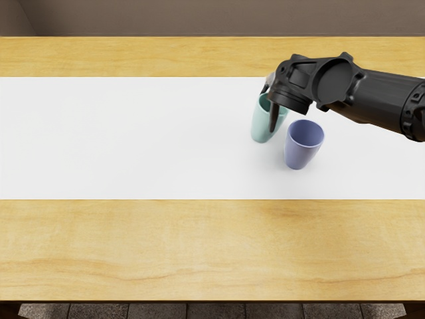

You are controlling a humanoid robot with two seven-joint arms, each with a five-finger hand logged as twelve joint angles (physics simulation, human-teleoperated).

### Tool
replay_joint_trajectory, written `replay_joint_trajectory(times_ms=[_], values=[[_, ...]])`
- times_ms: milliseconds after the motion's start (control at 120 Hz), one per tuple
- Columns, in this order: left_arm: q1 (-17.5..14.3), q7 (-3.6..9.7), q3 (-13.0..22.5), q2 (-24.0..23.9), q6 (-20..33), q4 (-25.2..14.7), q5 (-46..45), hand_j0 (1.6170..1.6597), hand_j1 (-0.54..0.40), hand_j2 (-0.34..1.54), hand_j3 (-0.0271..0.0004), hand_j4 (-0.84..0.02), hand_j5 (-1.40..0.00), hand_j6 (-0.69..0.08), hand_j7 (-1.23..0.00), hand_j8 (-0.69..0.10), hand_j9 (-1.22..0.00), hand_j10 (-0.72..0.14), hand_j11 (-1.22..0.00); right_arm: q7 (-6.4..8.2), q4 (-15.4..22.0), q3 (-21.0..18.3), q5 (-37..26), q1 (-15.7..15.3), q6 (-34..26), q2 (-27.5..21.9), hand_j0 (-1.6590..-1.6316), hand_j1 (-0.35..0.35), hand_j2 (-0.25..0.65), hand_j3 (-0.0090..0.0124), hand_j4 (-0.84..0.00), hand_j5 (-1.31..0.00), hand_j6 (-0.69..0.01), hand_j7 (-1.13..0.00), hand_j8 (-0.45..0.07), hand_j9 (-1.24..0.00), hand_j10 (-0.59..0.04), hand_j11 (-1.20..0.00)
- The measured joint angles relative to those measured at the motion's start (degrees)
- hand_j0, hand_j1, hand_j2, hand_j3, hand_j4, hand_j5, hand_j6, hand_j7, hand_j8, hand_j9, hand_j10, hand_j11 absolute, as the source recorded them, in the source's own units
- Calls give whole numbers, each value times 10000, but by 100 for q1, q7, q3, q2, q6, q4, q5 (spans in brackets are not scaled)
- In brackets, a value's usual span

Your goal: Pick up cup and place in cup with right hand

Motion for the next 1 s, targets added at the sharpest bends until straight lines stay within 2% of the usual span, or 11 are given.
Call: replay_joint_trajectory(times_ms=[42, 92, 183, 283, 408, 650, 758, 1000], values=[[0, -1, 0, 0, 0, -1, 0, 16581, 3490, 0, 1, -1, 1, -1, 1, -1, 1, 0, 1, 0, -11, 4, -2, -3, 5, 1, -16581, 368, -680, 11, -3264, -4083, -3879, -4168, -3584, -4166, -3164, -4166], [0, 0, 0, 0, 0, -1, 0, 16581, 3490, 0, 0, -1, 0, -2, 0, -1, 0, 0, 1, 0, -17, 9, 4, -5, 6, 2, -16579, 513, -583, 3, -3384, -4337, -3803, -4371, -3637, -4397, -3310, -4395], [0, 0, 0, 0, 0, 0, 0, 16581, 3490, 1, 0, -1, 0, -2, 0, -1, 0, 0, 0, 0, -24, 12, 16, 1, 6, 3, -16573, 486, -778, 7, -3592, -4754, -3573, -4720, -3673, -4787, -3548, -4784], [0, 0, 0, 0, 0, -1, 0, 16581, 3491, 1, 0, -1, 0, -2, 0, -1, 0, 0, 0, 0, -32, 16, 23, 2, 2, 3, -16565, 534, -1056, 1, -3810, -5109, -3352, -5043, -3477, -5136, -3779, -5132], [0, 0, 0, 0, 0, -1, 0, 16581, 3491, 1, 0, -1, 0, -2, 0, -1, 0, 0, 0, -1, -50, 18, 27, -4, -1, 3, -16556, 840, -1027, 0, -4147, -5604, -2817, -5516, -2968, -5621, -4127, -5617], [0, 0, 0, 0, 0, 0, 0, 16581, 3491, 1, 0, -1, 0, -2, 0, -1, 0, 0, 0, -2, -115, 13, 29, -40, 8, 3, -16551, 1210, -766, 4, -3506, -6247, -2203, -6053, -2338, -6183, -4571, -6184], [0, 0, 0, 0, 0, -1, 0, 16581, 3491, 1, 0, -1, 0, -1, 0, -1, 0, 0, 1, -2, -111, 18, 33, -42, 9, 2, -16551, 1305, -700, 4, -3348, -6376, -2061, -6152, -2189, -6291, -4411, -6310], [0, 0, 2, 0, 0, -2, 0, 16581, 3491, 1, 0, -1, 1, -1, 1, -1, 1, 0, 1, -2, 154, 397, -32, 184, 13, 2, -16554, 1397, -667, 5, -3176, -6521, -1914, -6249, -2036, -6401, -4250, -6454]])
